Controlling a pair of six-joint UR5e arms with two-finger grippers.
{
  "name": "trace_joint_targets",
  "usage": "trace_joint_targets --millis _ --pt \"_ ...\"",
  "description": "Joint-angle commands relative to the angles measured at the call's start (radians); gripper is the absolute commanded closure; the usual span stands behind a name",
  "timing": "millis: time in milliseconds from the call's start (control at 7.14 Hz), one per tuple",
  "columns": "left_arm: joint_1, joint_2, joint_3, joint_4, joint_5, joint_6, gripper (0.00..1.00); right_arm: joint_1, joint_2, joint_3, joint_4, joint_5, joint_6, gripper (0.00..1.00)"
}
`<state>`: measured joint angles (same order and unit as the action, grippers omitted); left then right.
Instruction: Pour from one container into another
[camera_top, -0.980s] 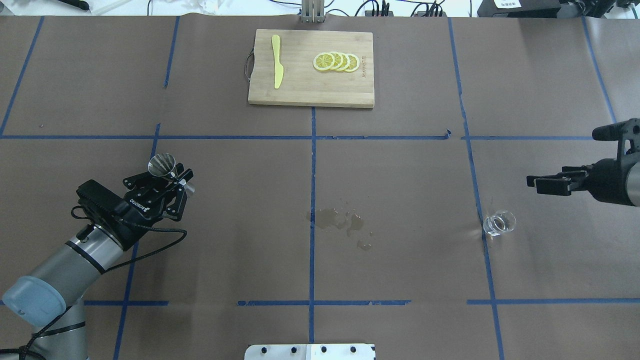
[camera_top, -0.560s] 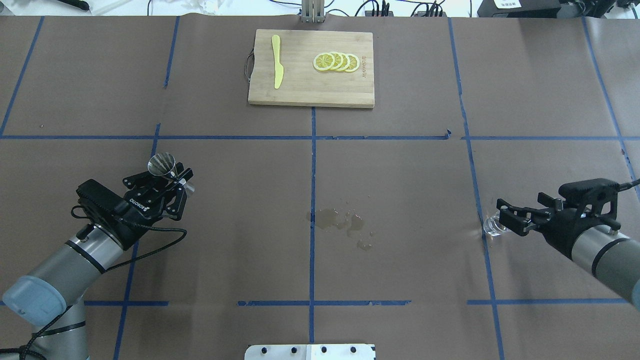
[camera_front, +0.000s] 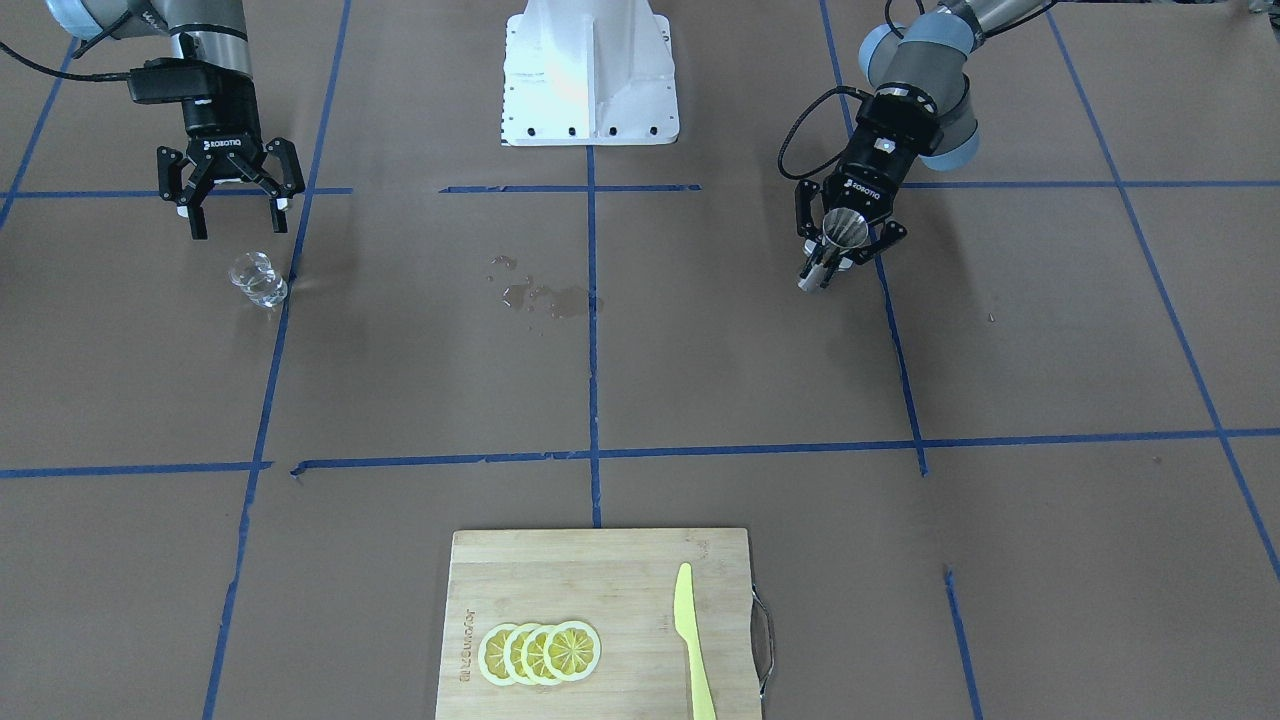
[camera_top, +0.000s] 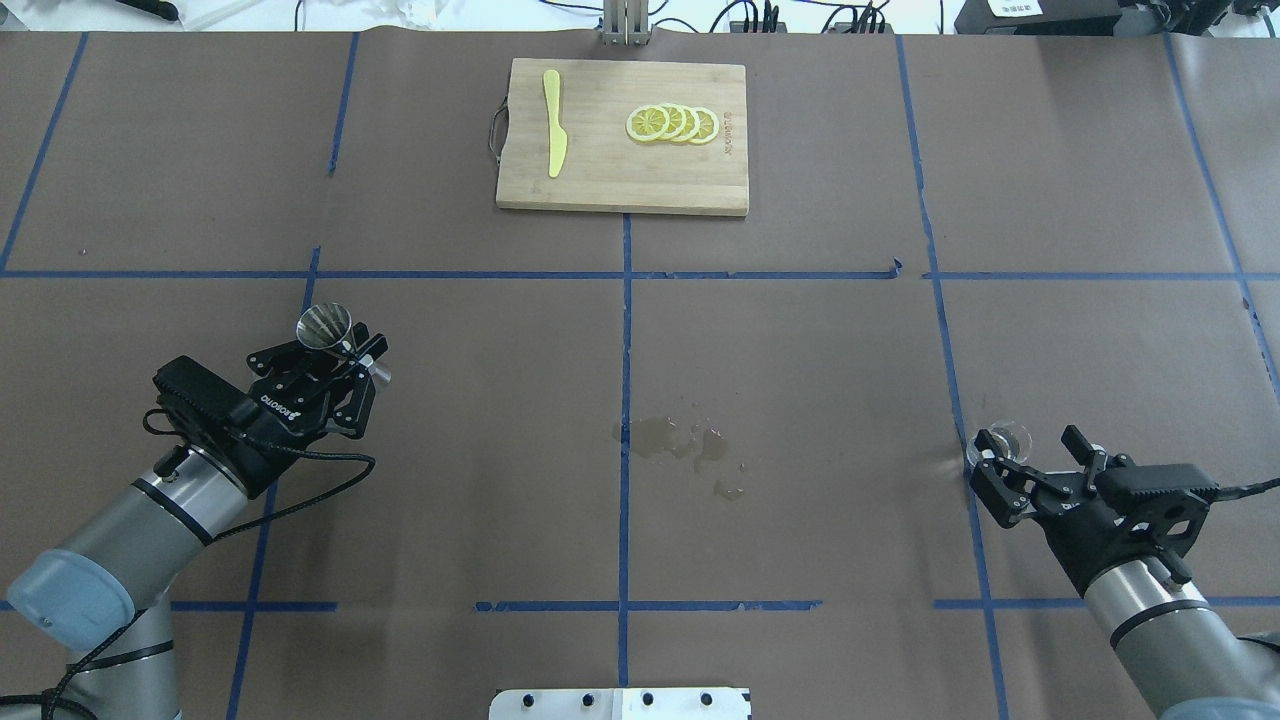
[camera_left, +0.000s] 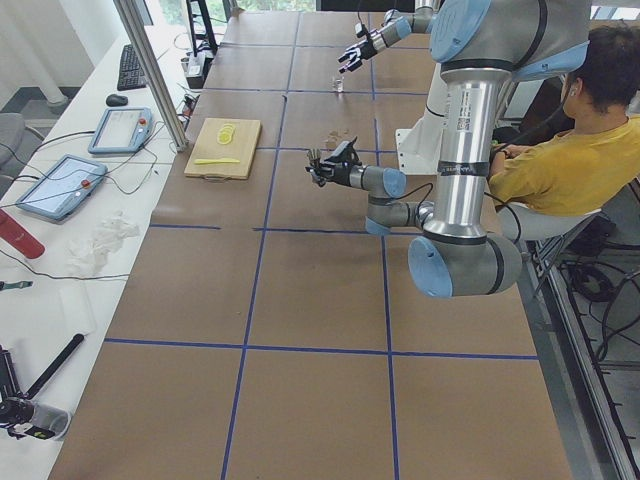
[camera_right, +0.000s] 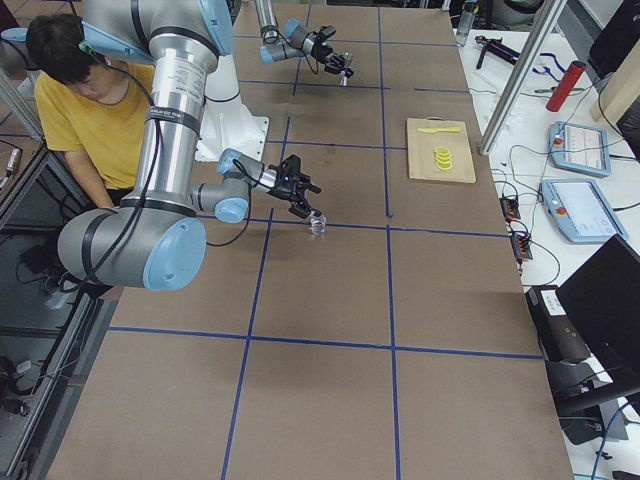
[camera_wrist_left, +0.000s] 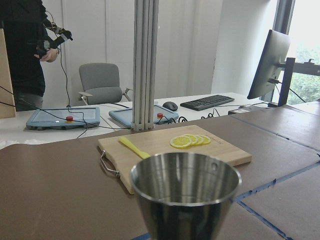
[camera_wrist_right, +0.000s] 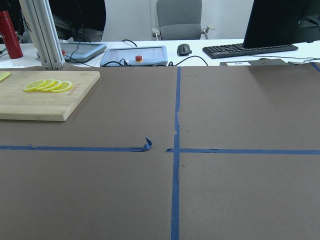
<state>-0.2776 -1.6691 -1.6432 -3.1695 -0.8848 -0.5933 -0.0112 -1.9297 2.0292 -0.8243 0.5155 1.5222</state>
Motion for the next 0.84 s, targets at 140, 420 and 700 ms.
trace_joint_targets --millis 140,420,700 --pt "0.0 -0.001 -0.001 -0.001 0.001 -0.002 1.0 -0.046 0.012 -0.081 -0.027 -0.091 0.062 0.0" --pt "0.0 -0.003 -0.003 -0.001 0.001 -0.003 1.0 -0.049 0.024 -0.119 -0.029 -0.097 0.087 0.01" --pt "0.0 -0.003 -0.006 -0.003 0.001 -0.003 1.0 -0.059 0.043 -0.162 -0.029 -0.098 0.085 0.0"
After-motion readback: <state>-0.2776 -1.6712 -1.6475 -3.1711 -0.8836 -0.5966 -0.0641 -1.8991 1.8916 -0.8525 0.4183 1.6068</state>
